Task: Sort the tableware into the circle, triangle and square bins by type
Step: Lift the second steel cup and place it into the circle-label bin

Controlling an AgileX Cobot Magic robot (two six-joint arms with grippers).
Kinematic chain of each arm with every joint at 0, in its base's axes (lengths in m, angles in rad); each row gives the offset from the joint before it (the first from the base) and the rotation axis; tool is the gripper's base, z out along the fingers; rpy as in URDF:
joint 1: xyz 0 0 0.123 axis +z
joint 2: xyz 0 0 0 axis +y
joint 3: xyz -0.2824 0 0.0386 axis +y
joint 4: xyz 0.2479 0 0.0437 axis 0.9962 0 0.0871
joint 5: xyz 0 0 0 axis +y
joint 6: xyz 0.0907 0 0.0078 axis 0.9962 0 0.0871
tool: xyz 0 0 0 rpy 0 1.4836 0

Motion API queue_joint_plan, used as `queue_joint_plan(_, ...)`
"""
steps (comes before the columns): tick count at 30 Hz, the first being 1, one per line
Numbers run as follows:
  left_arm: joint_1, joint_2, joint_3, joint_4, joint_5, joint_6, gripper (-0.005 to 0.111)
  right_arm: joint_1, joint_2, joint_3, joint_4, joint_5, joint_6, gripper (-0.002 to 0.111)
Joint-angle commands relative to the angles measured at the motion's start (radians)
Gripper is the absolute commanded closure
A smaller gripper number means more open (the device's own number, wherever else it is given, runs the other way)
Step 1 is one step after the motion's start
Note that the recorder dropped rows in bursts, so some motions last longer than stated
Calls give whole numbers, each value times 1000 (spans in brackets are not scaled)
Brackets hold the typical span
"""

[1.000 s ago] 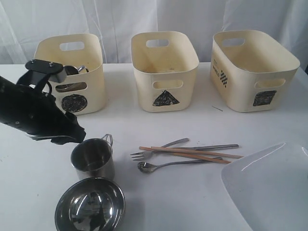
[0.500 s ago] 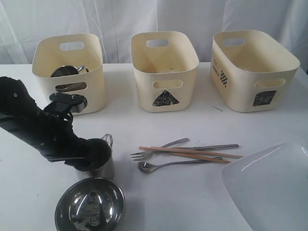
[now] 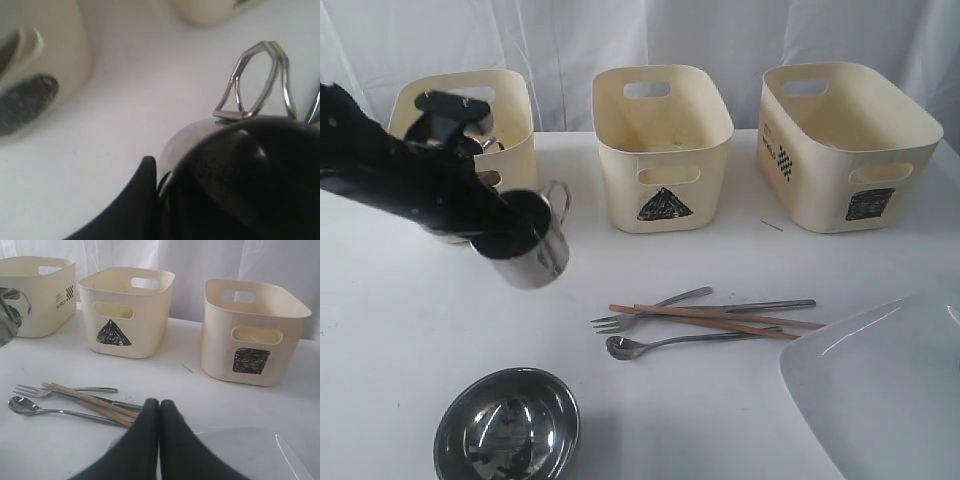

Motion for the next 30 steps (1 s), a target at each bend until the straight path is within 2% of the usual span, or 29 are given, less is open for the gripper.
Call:
queue_joint_plan(1, 32, -117, -87, 70, -60, 2, 107, -11, -5, 5, -6, 3, 14, 108)
queue_joint_plan(6, 122, -105, -241, 134, -76, -2, 107, -11, -5, 5, -6, 3, 14, 108)
queue_joint_plan(10, 207, 2, -336, 140, -157, -2, 107, -11, -5, 5, -6, 1, 14, 108)
queue_joint_plan(13, 242, 104, -400, 140, -184, -2, 107, -11, -5, 5, -6, 1, 14, 108)
queue_joint_plan(20, 262, 331, -507, 140, -254, 2, 107, -11, -5, 5, -6, 1, 14, 108)
queue_joint_plan(26, 262, 430, -581, 136, -252, 2, 106, -11, -5, 5, -6, 3, 14, 108)
queue_joint_plan(28, 262, 440, -581, 136, -262, 2, 99, -11, -5, 5, -6, 3, 14, 108)
queue_joint_plan(30, 262, 447, -581, 136, -276, 2, 87, -11, -5, 5, -6, 3, 14, 108)
